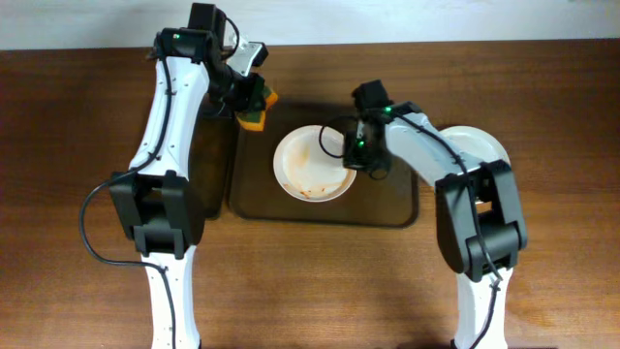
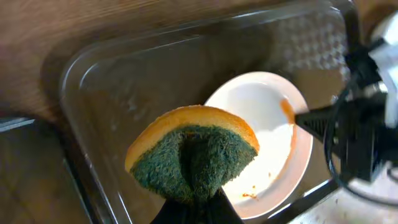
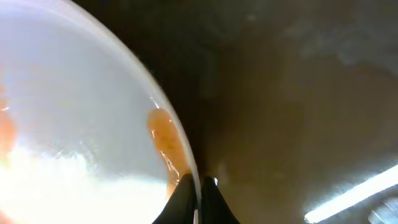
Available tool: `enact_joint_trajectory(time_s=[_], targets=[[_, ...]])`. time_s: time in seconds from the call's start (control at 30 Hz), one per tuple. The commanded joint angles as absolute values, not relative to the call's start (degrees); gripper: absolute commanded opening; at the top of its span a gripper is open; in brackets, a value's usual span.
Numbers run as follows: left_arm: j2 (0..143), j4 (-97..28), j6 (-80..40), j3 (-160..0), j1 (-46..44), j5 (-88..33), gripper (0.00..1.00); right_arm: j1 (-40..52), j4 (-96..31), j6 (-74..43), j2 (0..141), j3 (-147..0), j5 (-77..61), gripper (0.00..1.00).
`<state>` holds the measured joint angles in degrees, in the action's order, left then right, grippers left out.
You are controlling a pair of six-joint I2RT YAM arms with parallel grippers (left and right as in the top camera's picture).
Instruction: Clean dirty plates on tray and stack at the side
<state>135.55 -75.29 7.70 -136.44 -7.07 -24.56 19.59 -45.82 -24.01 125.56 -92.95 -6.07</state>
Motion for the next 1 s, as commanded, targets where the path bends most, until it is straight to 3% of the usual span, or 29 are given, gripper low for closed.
enact_joint_trajectory(time_s=[0.0,0.03,0.07,0.1,0.13,0.2,0.33,0.4,0.43,0.5,0.57,0.7,0.97], targets=[[137.6,-75.0,0.6,-136.9,-7.1,-21.1,0.0,23.5,-47.7,-29.5,125.4,-92.6,12.1,0.04],[138.4,-75.0,0.0,-136.9,-7.1,-21.1,0.0,23.9,-47.7,-29.5,125.4,-92.7,12.1,0.05],[139.0,-75.0,-1.2,-136.9,-7.1,-21.2,0.0,24.0,-47.6,-29.4,125.4,-92.7,12.1,0.2],[139.8,-75.0,-1.8,-136.9,-7.1,-21.2,0.0,23.5,-47.4,-27.5,125.4,-93.1,11.1,0.43],[140.0,-75.0,-1.8,-136.9,-7.1,-21.2,0.0,22.9,-46.5,-23.6,125.4,-93.4,8.4,0.55],[140.1,-74.6,-1.7,-136.9,-7.1,-21.2,0.0,20.8,-43.6,-15.0,125.4,-93.7,0.3,0.59],[140.1,-74.1,-1.7,-136.9,-7.1,-21.1,0.0,17.6,-39.1,-13.5,125.4,-93.7,-5.5,0.31],[140.1,-74.0,-1.7,-136.9,-7.1,-21.1,0.0,17.5,-38.6,-13.5,126.0,-93.7,-6.3,0.23],[140.1,-74.0,-1.7,-136.9,-7.1,-21.2,0.0,17.6,-39.0,-13.6,126.3,-93.6,-6.9,0.05],[140.1,-74.0,-1.7,-136.9,-7.1,-21.2,0.0,17.5,-40.3,-17.4,126.4,-93.6,-6.8,0.04],[140.1,-74.1,-1.7,-136.9,-7.1,-21.2,0.0,17.2,-43.4,-31.4,126.4,-93.6,-0.6,0.04],[140.1,-74.7,-1.7,-136.9,-7.2,-21.1,0.0,17.0,-51.0,-45.6,126.4,-93.6,0.7,0.04],[141.2,-73.0,0.2,-132.2,-17.8,-22.5,0.0,17.2,-51.7,-44.4,126.4,-93.4,0.6,0.04]])
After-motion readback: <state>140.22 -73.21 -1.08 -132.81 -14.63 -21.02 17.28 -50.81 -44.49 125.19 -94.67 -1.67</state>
